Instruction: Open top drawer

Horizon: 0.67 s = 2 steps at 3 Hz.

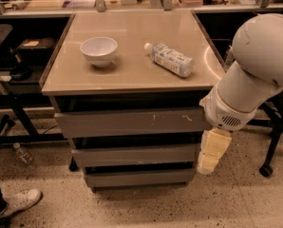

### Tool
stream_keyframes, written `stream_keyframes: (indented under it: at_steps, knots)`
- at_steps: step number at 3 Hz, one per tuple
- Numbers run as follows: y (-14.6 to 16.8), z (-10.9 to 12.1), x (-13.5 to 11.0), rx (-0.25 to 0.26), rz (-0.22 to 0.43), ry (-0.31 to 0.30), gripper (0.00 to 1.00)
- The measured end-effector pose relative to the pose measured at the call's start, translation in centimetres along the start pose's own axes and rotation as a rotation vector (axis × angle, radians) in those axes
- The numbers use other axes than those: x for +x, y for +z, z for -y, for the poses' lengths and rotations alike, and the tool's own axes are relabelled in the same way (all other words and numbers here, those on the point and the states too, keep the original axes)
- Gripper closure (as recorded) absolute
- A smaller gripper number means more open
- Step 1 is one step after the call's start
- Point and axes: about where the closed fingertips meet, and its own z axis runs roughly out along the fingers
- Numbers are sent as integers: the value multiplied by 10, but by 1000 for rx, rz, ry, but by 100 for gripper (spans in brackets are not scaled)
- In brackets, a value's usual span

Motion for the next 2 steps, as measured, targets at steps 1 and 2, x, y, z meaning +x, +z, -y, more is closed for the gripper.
stream_keyframes:
  at_steps: [1, 2]
  knots:
    - [0, 0, 0, 0, 0, 0, 0]
    - [11, 3, -9, 19, 4, -3, 0]
